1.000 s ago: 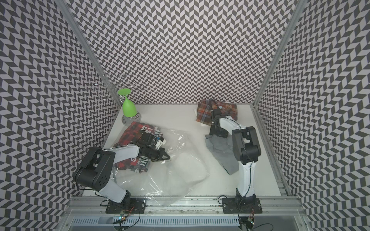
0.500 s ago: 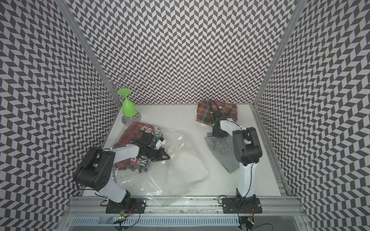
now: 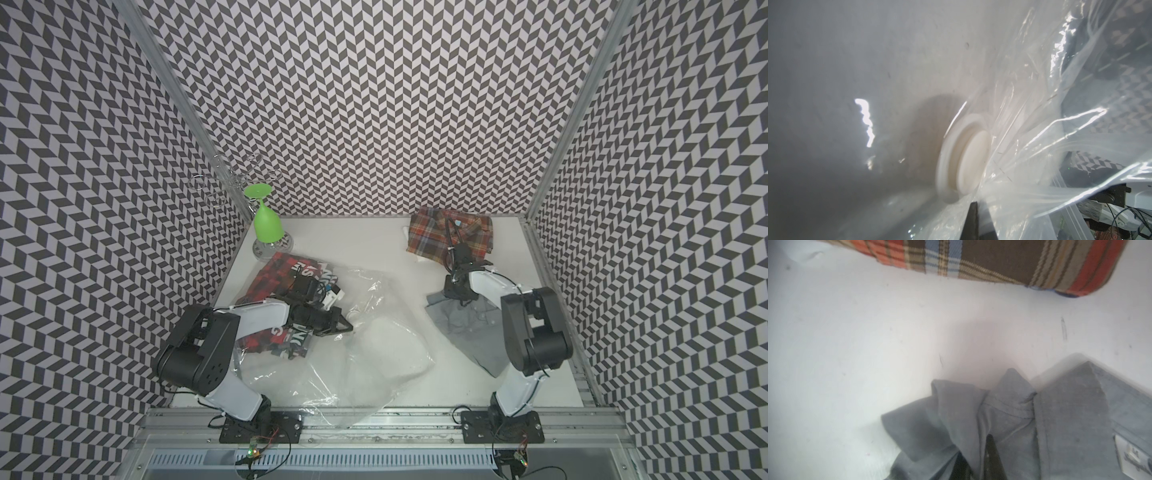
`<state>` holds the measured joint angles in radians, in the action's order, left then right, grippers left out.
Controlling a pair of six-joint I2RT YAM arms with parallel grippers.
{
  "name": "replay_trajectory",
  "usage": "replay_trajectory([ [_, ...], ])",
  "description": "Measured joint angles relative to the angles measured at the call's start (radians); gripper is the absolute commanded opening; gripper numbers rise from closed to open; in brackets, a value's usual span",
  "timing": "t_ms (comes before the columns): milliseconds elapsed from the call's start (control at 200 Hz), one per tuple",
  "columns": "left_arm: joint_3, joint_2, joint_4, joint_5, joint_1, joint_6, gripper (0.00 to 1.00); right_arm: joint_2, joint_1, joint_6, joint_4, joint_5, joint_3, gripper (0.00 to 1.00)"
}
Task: Take the shirt out of the vacuum bag
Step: Pick up the shirt from the center of the board.
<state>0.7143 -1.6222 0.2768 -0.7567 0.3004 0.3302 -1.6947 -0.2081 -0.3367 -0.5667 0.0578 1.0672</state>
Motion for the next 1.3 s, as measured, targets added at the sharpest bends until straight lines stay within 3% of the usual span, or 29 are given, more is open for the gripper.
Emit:
replay_trajectory([
  [230, 0.000, 0.000, 0.000, 0.000, 0.000, 0.000, 0.00, 0.231, 0.118, -0.003, 0.069, -0.099, -0.078, 0.00],
  [380, 0.000, -0.001, 0.000, 0.000, 0.000, 0.000, 0.00, 0.282, 0.206, 0.002, 0.113, -0.157, -0.091, 0.00],
  [696, 0.000, -0.001, 0.000, 0.000, 0.000, 0.000, 0.00, 0.227, 0.262, 0.064, 0.137, -0.180, 0.024, 0.00],
  [1302, -0.004, -0.021, -0.014, -0.004, 0.000, 0.000, 0.00, 0.026, 0.255, 0.260, 0.195, -0.074, 0.316, 0.00],
])
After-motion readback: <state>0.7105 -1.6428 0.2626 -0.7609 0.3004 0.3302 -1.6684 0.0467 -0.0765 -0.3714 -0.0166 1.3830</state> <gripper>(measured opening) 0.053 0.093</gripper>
